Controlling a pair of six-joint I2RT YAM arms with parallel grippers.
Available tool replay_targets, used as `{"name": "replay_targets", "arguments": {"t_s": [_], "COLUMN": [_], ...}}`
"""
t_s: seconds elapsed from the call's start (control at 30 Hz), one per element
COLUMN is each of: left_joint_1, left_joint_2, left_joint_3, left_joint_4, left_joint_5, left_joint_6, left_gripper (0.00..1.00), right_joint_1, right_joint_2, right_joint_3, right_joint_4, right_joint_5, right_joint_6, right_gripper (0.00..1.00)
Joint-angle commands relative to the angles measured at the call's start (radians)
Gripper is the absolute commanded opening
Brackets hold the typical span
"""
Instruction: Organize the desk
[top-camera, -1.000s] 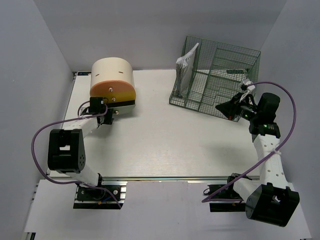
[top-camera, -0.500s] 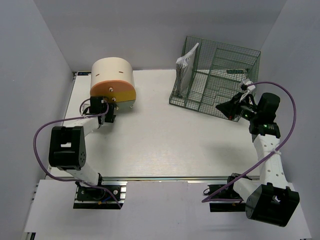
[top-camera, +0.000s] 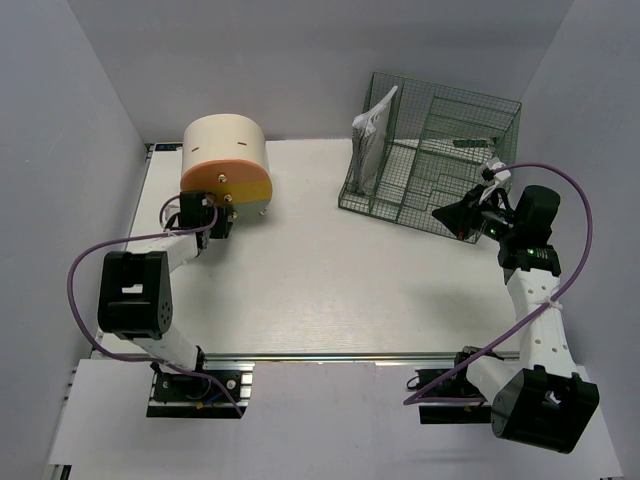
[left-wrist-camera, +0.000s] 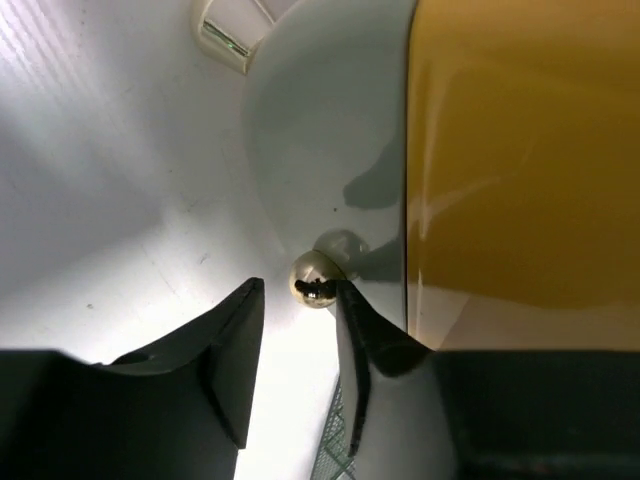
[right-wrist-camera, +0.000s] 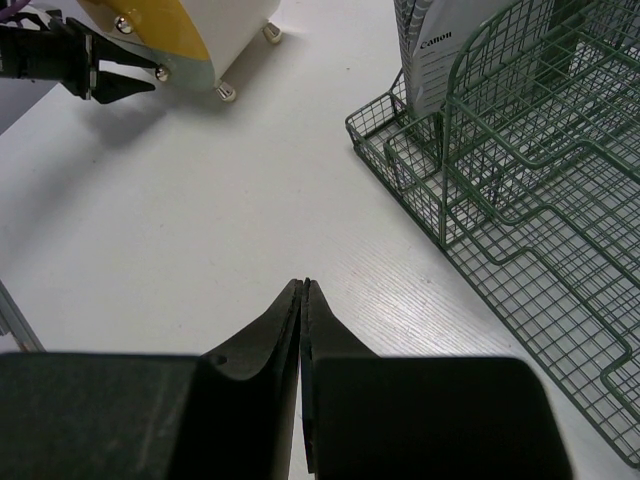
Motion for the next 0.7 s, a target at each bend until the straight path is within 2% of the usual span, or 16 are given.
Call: {"name": "replay_targets", "arguments": {"t_s": [0.0, 0.23, 0.43, 0.57, 0.6, 0.67], "left_joint_1": [0.01, 0.029, 0.038, 0.038, 0.038, 0.038], "left_joint_2": [-0.06, -0.258, -0.427, -0.494, -0.503, -0.523], "left_joint_3": [-0.013, -0.089, -0.105, -0.125, -0.131, -0.139], "left_joint_4": [-0.062, -0.128, -0.18, -0.177, -0.171, -0.145], "left_joint_5": [0.0, -0.088, -0.154, -0.117, -0.091, 0.007], "left_joint_6": [0.005, 0.065, 0.229, 0.44, 0.489, 0.64], "left_gripper": [0.42, 0.42, 0.37, 0.13, 0.04, 0.0], "right_joint_1": [-0.005, -0.003, -0.005, -0.003, -0.003, -0.005], "right_joint_2": [0.004, 0.009, 0.033, 0.045, 0.048, 0.052], "right_joint_3": [0.01, 0.005, 0.013, 0.013, 0.013, 0.014], "right_joint_4": [0.012, 0.009, -0.017, -0.028, -0.033, -0.04], "right_joint_5": [-0.006, -0.014, -0.037, -0.049, -0.054, -0.067], "right_joint_6": [-0.017, -0.019, -0.045, -0.063, -0.069, -0.091], "right_gripper": [0.05, 0.05, 0.11, 0.16, 0.17, 0.21]}}
